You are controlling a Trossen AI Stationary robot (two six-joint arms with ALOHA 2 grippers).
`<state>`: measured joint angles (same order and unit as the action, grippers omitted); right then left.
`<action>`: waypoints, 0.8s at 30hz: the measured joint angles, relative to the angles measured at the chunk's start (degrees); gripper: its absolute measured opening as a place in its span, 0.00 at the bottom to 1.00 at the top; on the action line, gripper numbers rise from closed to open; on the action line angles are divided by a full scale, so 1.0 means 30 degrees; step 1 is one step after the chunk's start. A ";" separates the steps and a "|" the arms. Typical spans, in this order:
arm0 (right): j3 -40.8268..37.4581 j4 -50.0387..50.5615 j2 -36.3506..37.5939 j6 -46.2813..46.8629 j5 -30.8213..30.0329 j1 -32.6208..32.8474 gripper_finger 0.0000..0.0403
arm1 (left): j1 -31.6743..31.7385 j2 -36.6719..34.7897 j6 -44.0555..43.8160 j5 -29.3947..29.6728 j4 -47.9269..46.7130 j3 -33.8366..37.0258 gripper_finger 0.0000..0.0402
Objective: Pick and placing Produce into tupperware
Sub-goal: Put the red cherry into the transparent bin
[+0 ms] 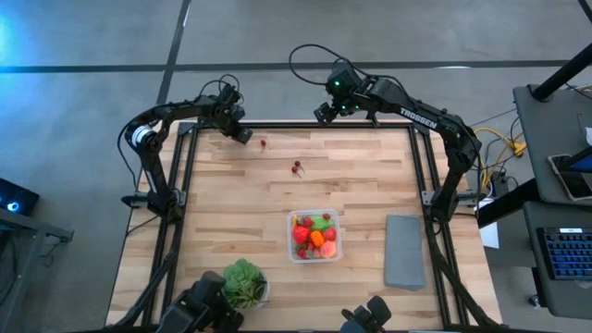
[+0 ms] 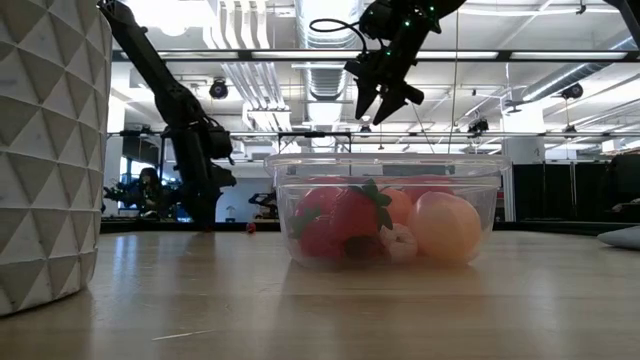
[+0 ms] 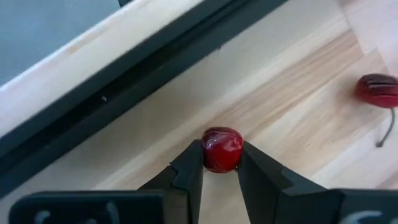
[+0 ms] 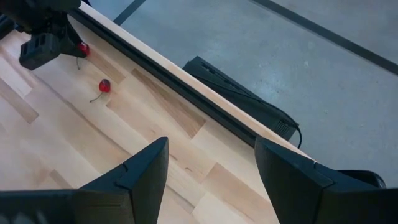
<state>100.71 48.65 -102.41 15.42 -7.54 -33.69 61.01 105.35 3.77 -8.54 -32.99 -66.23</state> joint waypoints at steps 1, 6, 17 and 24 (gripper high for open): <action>0.0000 0.0014 0.0000 0.0000 0.0005 0.0000 0.57 | 0.0000 -0.0132 0.0031 -0.0007 0.0018 0.0006 0.17; 0.0000 0.0049 0.0000 -0.0012 0.0005 0.0000 0.57 | -0.0002 -0.1010 0.0472 -0.0058 0.0113 -0.0001 0.17; 0.0000 -0.0017 0.0000 -0.0168 0.0005 0.0000 0.57 | -0.0145 -0.2499 0.0472 -0.0153 -0.1003 0.0021 0.17; 0.0000 -0.0013 0.0000 -0.0219 0.0005 0.0000 0.57 | -0.0641 -0.3274 0.0374 -0.0881 -0.2452 0.0017 0.17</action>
<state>100.71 48.61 -102.41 14.76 -7.53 -33.69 59.09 95.52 4.90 -11.18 -40.35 -66.18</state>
